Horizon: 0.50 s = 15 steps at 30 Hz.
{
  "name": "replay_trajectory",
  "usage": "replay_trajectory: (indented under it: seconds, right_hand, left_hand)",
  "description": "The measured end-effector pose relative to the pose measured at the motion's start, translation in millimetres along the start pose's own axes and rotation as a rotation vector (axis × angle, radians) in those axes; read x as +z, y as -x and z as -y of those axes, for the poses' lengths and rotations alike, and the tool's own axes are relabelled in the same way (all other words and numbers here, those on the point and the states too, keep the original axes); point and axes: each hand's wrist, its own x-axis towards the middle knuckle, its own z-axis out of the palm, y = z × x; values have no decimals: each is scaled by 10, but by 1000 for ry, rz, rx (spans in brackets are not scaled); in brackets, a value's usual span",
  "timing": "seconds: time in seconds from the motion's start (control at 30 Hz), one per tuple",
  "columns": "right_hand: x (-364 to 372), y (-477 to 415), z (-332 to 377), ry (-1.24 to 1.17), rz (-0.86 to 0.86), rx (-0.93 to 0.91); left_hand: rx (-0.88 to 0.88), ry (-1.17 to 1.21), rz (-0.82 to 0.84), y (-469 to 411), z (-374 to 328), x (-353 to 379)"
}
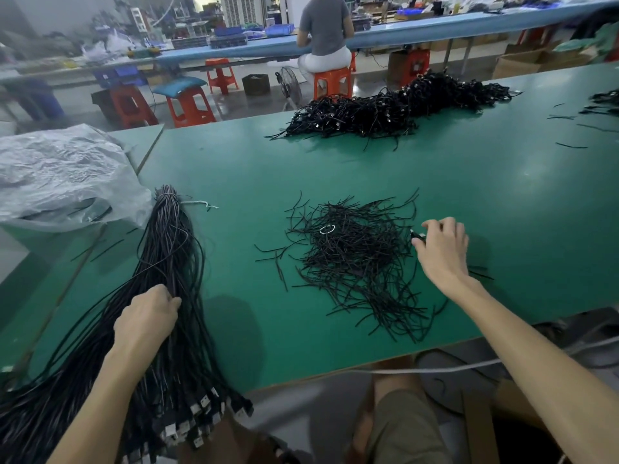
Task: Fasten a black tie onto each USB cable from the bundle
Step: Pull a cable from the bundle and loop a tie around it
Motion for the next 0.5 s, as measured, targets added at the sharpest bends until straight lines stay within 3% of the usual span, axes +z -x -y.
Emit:
replay_trajectory:
  seconds: [0.07, 0.2, 0.27, 0.37, 0.5]
  right_hand:
    - [-30, 112, 230, -63, 16, -116]
    - [-143, 451, 929, -302, 146, -377]
    - [-200, 661, 1290, -406, 218, -509]
    - [-255, 925, 1716, -501, 289, -676]
    - [-262, 1154, 2034, -641, 461, -779]
  left_hand:
    - [26, 139, -2, -3, -107, -116]
    - [65, 729, 142, 7, -450, -279]
    - [107, 859, 147, 94, -597, -343]
    - [233, 869, 223, 335, -756, -433]
    - [535, 708, 423, 736, -927, -484]
